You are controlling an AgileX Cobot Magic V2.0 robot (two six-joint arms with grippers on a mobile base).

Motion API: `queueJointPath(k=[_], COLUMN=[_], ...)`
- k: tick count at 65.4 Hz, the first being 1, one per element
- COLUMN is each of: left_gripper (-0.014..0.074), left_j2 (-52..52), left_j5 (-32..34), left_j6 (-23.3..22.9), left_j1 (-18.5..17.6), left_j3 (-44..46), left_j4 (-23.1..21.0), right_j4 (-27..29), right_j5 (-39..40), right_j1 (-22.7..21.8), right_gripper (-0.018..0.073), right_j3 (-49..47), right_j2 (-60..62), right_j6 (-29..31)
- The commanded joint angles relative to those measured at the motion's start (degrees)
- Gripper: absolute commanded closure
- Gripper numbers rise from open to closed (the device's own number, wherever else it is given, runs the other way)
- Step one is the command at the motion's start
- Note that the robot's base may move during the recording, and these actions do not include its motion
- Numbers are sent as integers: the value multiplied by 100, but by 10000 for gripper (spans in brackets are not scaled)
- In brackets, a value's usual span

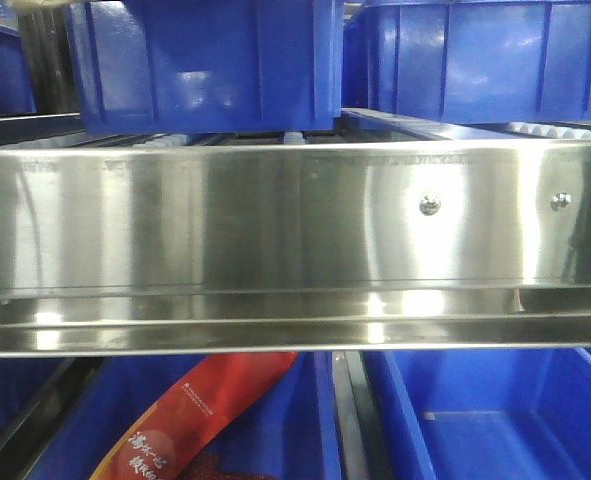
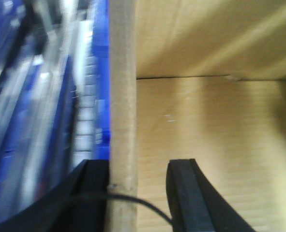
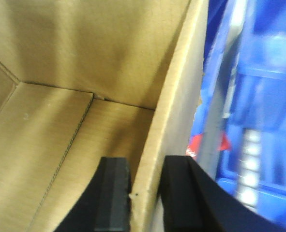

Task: Grab carton from right shelf to conveyor
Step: 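Lift the carton with both grippers and pull it off the shelf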

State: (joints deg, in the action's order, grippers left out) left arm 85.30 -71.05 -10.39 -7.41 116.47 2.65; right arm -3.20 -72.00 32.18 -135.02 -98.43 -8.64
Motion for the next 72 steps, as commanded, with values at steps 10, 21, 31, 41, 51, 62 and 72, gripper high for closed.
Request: queueJointPath(k=[10, 21, 31, 41, 51, 62, 72], left_gripper=[613, 613, 613, 613, 613, 613, 613], left_j2=[-116, -152, -290, -559, -724, -733, -733], left_j5=[109, 109, 109, 109, 109, 109, 109], left_j6=[-137, -335, -372, -513, -524, -533, -533], left_j1=[-742, -1254, -1633, -1901, -1936, -1936, -1936], left_j3=[-224, -614, -975, -1303, -1341, -1341, -1341], left_j4=[-18, 168, 171, 201, 240, 395, 406], right_j4=[-446, -556, -593, -593, -593, -593, -593], right_j5=[203, 203, 203, 203, 203, 203, 203], right_j1=[-15, -15, -15, -15, -15, -15, -15], right_gripper=[617, 617, 617, 617, 617, 617, 617], right_j3=[1640, 2720, 3192, 3226, 3226, 3226, 3226], right_j2=[1029, 1677, 1955, 1957, 1957, 1957, 1957], right_j6=[180, 180, 180, 180, 180, 180, 180])
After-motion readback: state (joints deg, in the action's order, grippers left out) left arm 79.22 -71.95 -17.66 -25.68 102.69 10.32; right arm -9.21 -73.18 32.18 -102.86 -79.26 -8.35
